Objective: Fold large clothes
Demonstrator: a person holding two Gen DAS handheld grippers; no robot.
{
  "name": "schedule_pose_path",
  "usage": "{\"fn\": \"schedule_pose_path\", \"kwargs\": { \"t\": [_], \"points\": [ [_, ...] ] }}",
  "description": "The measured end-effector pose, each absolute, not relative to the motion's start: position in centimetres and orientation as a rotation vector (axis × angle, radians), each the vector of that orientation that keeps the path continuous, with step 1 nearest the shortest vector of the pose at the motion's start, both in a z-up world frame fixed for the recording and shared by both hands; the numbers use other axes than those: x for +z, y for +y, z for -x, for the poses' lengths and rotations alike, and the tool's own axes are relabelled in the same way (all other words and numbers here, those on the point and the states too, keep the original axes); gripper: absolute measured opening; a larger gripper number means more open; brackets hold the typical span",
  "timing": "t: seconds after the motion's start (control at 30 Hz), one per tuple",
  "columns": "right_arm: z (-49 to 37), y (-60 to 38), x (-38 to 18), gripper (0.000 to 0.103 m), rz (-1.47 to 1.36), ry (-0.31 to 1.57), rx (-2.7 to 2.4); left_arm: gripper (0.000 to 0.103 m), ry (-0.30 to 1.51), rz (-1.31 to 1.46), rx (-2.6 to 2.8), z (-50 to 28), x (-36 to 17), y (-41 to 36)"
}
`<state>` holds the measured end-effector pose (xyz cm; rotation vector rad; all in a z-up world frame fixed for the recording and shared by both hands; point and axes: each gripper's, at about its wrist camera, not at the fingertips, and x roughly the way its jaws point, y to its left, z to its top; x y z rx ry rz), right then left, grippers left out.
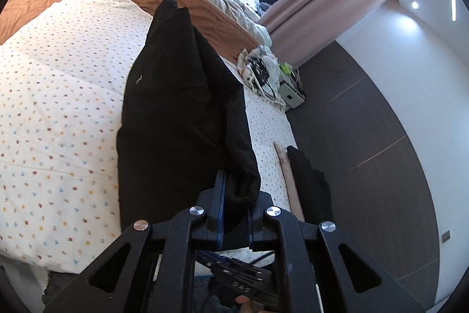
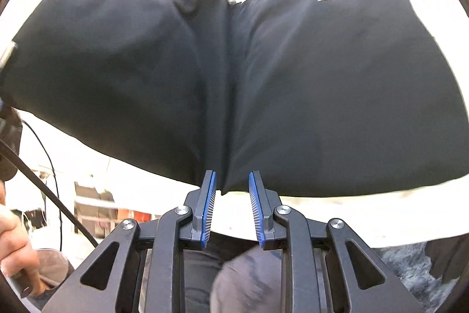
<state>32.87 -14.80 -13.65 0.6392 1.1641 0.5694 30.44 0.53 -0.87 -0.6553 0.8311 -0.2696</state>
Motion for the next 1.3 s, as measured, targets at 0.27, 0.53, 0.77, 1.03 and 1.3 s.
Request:
{"fn": "schedule_pose_path", "kwargs": {
  "t": [0.27,0.53,0.77,1.03,1.3],
  "points": [
    [-29.9,-23.9,-15.7,0.056,-0.817,1.036,0.448,0.013,0.958,0.539,-0.312,-33.9,-3.4,-6.8],
    [-26.9,-31.1,-19.3,0.056,-0.953,0.966,0.303,0.013,1.143,0.432,-0.322,-35.6,-10.1,-13.8],
    [-26.4,-33.4,-21.5,0.056,-1.019,0.958,0.279,0.024,1.223,0.394,-0.316,-35.0,-11.3,-15.7],
    [-26.7,-32.7,-16.8,0.056,-1.005,0.94,0.359,0.076,1.169,0.439,-0.434,-33.5,-8.4,-13.0],
    [-28.3,-29.9,-15.5,0.056,-0.942,0.931,0.398,0.076,1.062,0.478,-0.305,-33.5,-6.6,-5.3]
  ]
}}
